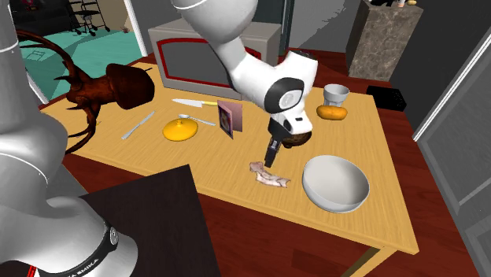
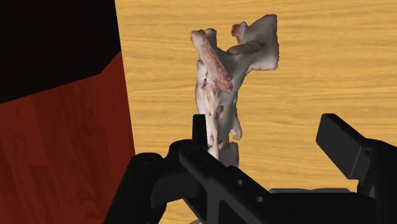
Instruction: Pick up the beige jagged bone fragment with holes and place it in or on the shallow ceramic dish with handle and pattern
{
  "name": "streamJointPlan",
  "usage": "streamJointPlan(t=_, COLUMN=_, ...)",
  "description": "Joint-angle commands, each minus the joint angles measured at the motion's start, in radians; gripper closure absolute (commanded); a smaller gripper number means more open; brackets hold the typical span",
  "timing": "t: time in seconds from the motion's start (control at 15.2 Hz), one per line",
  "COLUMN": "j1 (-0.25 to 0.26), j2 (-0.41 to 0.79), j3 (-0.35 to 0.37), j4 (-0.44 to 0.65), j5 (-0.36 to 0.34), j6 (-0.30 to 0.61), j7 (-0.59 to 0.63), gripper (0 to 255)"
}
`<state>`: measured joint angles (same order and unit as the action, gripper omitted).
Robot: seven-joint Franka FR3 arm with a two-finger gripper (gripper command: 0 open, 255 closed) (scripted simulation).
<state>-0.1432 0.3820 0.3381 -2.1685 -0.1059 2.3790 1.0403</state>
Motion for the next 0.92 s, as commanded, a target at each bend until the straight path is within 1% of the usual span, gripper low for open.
streamJointPlan(t=0.0, j1=-0.126, j2=0.023, j3=0.048, j4=-0.038, j5=0.174, j6=0.05, j7=-0.179, gripper=0)
streamJointPlan(t=0.13, j1=-0.269, j2=0.077, j3=0.11, j4=-0.061, j5=0.34, j6=0.07, j7=-0.365, gripper=0)
streamJointPlan(t=0.26, j1=-0.273, j2=0.09, j3=0.114, j4=-0.063, j5=0.339, j6=0.083, j7=-0.365, gripper=0)
streamJointPlan(t=0.66, j1=-0.244, j2=0.162, j3=0.104, j4=-0.068, j5=0.326, j6=0.163, j7=-0.356, gripper=0)
streamJointPlan(t=0.86, j1=-0.244, j2=0.162, j3=0.104, j4=-0.068, j5=0.326, j6=0.163, j7=-0.356, gripper=0)
